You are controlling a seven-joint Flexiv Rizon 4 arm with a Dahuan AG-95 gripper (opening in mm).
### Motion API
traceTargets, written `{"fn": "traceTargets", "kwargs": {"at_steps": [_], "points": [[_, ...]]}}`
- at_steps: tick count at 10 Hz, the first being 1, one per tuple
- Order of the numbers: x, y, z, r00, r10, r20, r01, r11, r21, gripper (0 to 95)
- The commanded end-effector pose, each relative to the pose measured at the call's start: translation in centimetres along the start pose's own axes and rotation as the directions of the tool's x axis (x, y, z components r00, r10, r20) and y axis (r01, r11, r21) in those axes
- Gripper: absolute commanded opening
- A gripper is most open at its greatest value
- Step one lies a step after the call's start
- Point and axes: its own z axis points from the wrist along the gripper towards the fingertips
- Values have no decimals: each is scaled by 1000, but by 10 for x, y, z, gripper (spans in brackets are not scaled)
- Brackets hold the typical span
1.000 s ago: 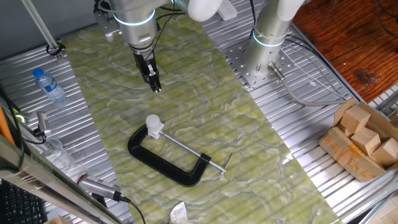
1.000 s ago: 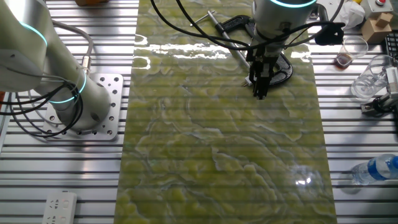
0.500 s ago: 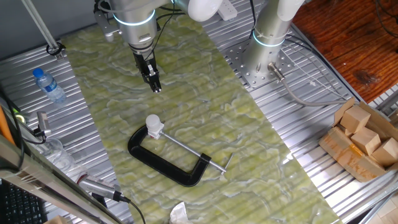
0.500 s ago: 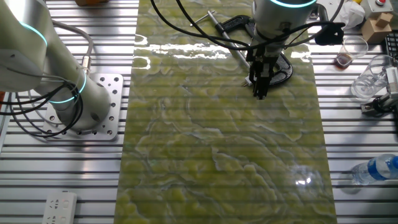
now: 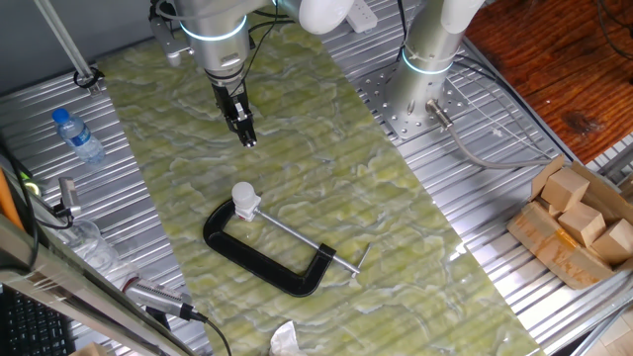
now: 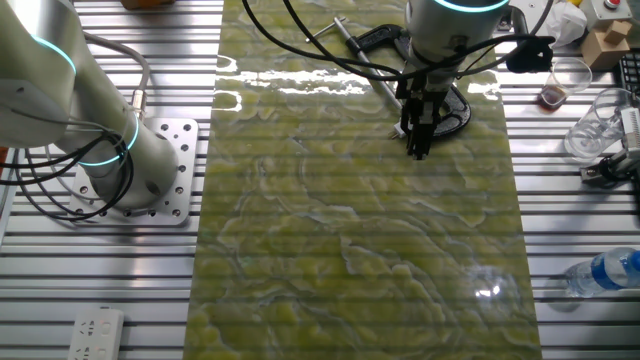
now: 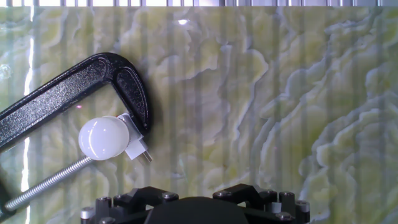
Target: Take out the light bulb by rotating it
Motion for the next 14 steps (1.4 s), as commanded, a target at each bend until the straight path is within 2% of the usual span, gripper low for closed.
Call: {"fn": "traceTargets", "kwargs": {"at_steps": [1, 10, 14], "points": [[0, 0, 0, 992, -113, -50, 111, 992, -52, 0], [0, 0, 0, 991, -111, -69, 108, 993, -41, 0], [0, 0, 0, 988, -142, -63, 140, 990, -33, 0]]}}
